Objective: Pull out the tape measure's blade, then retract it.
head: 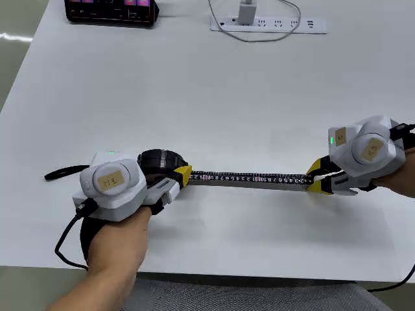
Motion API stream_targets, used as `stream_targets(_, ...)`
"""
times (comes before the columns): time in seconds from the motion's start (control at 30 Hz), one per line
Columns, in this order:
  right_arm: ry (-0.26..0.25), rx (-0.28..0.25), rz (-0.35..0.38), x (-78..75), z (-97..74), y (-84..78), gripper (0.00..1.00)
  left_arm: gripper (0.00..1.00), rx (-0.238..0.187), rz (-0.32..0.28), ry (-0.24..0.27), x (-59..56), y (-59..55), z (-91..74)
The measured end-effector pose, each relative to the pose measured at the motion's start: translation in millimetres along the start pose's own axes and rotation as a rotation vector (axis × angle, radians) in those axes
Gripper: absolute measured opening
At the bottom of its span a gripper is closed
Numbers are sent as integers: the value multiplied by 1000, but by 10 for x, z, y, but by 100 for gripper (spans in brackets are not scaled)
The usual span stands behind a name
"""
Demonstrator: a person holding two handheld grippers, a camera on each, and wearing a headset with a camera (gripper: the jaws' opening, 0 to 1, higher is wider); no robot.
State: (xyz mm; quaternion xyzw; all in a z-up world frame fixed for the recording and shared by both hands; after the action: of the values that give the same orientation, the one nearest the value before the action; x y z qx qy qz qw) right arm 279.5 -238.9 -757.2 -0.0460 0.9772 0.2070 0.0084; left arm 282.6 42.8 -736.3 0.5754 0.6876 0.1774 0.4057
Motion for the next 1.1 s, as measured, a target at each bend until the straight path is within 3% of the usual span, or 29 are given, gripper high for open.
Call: stream_targets(1.1,26,-58,-1,-19,110,309,10,56,1,-14,-17,-12,-2,-13)
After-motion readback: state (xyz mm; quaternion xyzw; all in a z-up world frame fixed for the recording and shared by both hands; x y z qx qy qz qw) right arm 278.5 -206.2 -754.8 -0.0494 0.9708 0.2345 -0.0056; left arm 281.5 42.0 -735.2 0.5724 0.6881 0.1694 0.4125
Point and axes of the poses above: the centre of the closed fingertips' face, and the gripper's own axes: z roughly forward along the fingers, x roughly to its left, y roughly out of its top, the point moved 2 cm from there along -z, roughly backward along the fingers, and after that the axes turned 10 degrees about -z, right-handed, at the moved point
